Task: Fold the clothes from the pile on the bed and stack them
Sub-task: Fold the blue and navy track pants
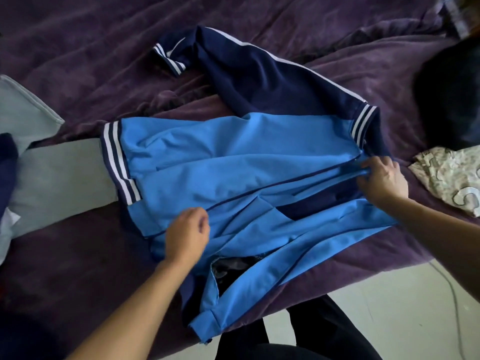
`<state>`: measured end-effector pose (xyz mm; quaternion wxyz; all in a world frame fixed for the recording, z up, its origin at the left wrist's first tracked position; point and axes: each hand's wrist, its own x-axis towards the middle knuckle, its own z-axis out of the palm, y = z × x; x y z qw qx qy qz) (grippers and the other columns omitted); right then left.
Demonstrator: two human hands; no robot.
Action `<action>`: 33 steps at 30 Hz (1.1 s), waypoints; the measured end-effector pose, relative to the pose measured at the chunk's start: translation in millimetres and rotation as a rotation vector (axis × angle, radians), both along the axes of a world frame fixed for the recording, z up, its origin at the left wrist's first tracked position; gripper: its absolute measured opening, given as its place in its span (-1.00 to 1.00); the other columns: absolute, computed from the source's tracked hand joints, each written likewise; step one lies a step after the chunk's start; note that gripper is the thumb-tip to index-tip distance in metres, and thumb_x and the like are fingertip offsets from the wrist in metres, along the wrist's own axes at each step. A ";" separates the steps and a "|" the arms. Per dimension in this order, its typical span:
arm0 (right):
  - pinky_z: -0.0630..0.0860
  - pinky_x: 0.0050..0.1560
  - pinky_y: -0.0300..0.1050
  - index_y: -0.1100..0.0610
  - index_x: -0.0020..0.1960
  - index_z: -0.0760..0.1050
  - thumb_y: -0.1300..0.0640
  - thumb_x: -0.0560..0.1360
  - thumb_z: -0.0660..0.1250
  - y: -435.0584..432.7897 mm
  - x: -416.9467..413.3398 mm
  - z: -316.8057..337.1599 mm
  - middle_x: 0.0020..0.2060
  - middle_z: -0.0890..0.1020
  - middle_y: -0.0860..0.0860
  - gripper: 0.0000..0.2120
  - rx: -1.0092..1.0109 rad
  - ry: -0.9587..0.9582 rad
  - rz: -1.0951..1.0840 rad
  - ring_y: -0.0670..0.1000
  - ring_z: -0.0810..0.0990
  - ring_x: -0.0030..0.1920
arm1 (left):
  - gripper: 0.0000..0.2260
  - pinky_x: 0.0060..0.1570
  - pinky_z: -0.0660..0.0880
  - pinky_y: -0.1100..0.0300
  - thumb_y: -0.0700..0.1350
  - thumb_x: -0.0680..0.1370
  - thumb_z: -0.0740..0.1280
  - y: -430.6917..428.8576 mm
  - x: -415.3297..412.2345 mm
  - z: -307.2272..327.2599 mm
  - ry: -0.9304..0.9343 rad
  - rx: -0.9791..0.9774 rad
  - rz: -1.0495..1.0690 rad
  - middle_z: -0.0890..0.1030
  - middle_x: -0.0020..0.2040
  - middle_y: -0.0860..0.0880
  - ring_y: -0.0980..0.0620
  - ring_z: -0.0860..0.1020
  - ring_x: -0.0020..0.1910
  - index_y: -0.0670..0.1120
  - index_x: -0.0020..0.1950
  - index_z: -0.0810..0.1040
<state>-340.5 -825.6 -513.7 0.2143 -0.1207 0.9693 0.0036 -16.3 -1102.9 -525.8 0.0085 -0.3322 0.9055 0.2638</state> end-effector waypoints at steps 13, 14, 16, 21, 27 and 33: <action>0.45 -0.03 0.00 0.10 0.17 0.57 0.17 0.43 0.38 92.0 -3.9 -19.3 0.08 0.61 0.19 -0.69 0.057 -0.128 0.054 0.24 0.55 0.11 | -0.92 -0.48 0.43 0.12 -0.07 0.40 0.17 130.4 32.0 -13.0 -0.244 -0.029 -0.234 0.51 -0.42 -0.02 -0.10 0.53 -0.43 -0.06 -0.25 0.36; 0.44 0.04 0.03 0.09 0.25 0.52 0.16 0.42 0.39 91.7 -6.5 -21.4 0.15 0.56 0.17 -0.61 0.003 -0.088 0.173 0.22 0.49 0.19 | -0.88 -0.55 0.39 0.15 -0.06 0.41 0.25 134.4 37.4 -7.7 -0.275 -0.036 -0.222 0.51 -0.45 -0.03 -0.10 0.53 -0.46 -0.06 -0.24 0.35; 0.39 0.19 0.07 0.02 0.38 0.39 0.08 0.39 0.42 80.7 -5.8 -24.1 0.30 0.45 0.07 -0.43 0.058 -0.125 0.450 0.16 0.36 0.33 | -0.74 -0.57 0.38 0.17 -0.03 0.38 0.45 138.6 49.0 -5.6 -0.386 -0.052 -0.198 0.54 -0.46 -0.04 -0.12 0.56 -0.46 -0.06 -0.23 0.37; 0.36 0.15 -0.01 -0.05 0.17 0.54 -0.01 0.47 0.29 89.7 5.9 -35.2 0.18 0.57 -0.01 -0.72 0.352 -0.257 0.585 0.09 0.50 0.22 | -0.81 -0.25 0.51 -0.05 -0.19 0.32 0.46 138.7 47.1 2.6 -0.398 -0.142 -0.024 0.55 -0.24 -0.12 -0.23 0.56 -0.18 -0.12 -0.15 0.50; 0.45 -0.08 0.00 0.13 -0.10 0.58 0.03 0.53 0.31 82.5 -28.0 -3.2 -0.11 0.62 0.20 -0.83 -0.249 -0.212 0.081 0.25 0.59 0.00 | -0.81 -0.28 0.43 -0.02 -0.20 0.35 0.50 150.2 40.2 13.9 -0.216 -0.228 0.140 0.51 -0.26 -0.12 -0.22 0.53 -0.21 -0.12 -0.21 0.48; 0.50 0.07 0.04 0.11 0.09 0.59 0.10 0.43 0.39 52.7 -5.7 10.2 0.03 0.64 0.09 -0.75 -0.413 -0.043 0.563 0.17 0.59 0.06 | -0.46 0.14 0.39 0.02 0.25 0.41 0.38 194.1 58.6 -21.1 -0.717 0.132 0.004 0.48 0.17 -0.03 -0.08 0.43 0.23 0.04 0.32 0.43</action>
